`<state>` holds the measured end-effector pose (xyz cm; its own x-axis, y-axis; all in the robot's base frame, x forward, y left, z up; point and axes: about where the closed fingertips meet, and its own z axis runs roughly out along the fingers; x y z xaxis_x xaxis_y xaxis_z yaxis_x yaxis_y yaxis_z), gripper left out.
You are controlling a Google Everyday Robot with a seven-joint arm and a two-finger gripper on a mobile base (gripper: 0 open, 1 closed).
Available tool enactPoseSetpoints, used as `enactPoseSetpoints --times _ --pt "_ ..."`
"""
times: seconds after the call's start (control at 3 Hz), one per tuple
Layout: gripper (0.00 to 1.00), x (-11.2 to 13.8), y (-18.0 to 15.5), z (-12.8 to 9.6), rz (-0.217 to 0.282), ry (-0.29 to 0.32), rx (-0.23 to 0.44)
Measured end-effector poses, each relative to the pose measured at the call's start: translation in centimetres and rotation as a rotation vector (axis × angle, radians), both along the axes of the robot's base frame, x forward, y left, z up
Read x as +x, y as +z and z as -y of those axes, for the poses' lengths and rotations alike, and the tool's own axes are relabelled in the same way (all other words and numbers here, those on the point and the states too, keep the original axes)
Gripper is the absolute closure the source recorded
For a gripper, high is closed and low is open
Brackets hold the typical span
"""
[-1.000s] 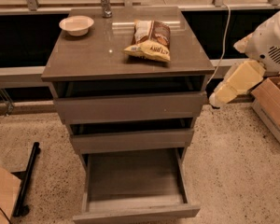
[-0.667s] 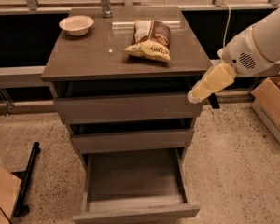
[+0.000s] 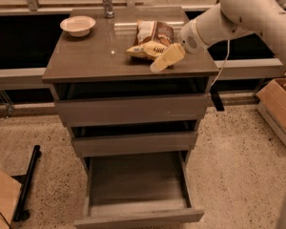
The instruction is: Place brown chip bag into bottom drawer
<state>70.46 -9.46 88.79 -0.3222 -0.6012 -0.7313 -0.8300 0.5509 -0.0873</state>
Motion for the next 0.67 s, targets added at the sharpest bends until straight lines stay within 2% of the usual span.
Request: enactPoseSetpoints --times 0.33,0.67 --pt "0.0 1.2 1.2 -0.2 0.028 -0.003 0.017" --pt "0.0 1.0 -0.2 -0.8 0.009 -0.068 0.041"
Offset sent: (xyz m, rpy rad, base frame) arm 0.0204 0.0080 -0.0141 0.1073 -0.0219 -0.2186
